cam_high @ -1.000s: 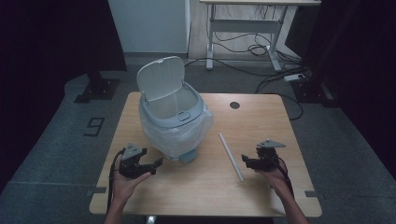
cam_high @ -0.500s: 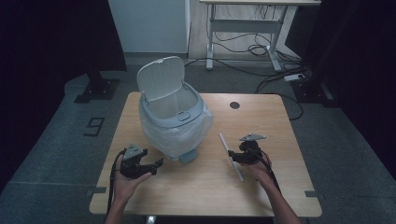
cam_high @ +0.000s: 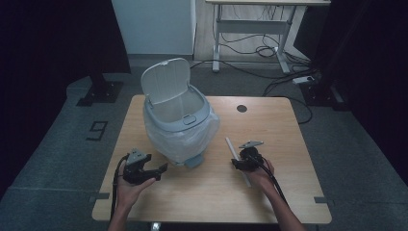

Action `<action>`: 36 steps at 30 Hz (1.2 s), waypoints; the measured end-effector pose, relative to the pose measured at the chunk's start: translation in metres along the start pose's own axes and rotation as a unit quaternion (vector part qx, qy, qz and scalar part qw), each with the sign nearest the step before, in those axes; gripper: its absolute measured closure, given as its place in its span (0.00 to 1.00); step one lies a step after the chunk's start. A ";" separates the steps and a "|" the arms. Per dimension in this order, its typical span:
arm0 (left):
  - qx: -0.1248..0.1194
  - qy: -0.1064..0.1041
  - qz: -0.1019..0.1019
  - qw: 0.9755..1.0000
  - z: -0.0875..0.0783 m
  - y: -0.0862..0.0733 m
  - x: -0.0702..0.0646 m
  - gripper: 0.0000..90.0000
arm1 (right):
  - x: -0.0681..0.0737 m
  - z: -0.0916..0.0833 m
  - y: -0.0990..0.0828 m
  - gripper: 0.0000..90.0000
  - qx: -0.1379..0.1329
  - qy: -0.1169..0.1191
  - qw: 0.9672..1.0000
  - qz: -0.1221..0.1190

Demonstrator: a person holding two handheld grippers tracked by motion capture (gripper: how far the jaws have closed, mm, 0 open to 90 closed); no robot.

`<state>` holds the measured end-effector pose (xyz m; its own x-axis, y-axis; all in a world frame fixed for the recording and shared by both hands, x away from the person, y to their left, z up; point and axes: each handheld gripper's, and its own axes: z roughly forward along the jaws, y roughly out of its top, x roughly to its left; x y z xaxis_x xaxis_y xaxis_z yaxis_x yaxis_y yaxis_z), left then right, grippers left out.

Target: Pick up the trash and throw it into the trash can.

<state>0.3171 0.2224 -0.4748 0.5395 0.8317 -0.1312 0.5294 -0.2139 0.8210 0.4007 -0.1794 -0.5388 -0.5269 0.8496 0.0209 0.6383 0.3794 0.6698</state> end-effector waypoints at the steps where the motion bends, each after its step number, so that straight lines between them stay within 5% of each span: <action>1: 0.000 0.000 0.000 1.000 0.000 0.000 0.000 0.22 | 0.000 0.000 0.000 0.61 0.000 -0.004 1.000 -0.004; 8: 0.001 -0.001 -0.002 1.000 0.000 -0.001 0.000 0.22 | 0.003 -0.001 0.001 0.86 0.004 -0.004 1.000 -0.005; 17: -0.002 -0.001 -0.011 1.000 -0.003 -0.002 0.004 0.23 | -0.001 -0.002 0.001 0.88 0.004 0.001 1.000 0.007; 27: -0.002 0.000 -0.016 1.000 -0.004 -0.002 0.006 0.23 | -0.012 -0.039 0.010 0.89 -0.069 0.023 0.997 0.026; 36: 0.000 -0.001 -0.017 1.000 -0.003 -0.003 0.005 0.23 | -0.017 -0.087 0.023 0.89 -0.141 0.049 0.988 0.034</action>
<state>0.3166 0.2291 -0.4761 0.5227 0.8374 -0.1600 0.5473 -0.1857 0.8161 0.3760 -0.2168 -0.4592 -0.5488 0.8249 0.1356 0.4993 0.1934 0.8446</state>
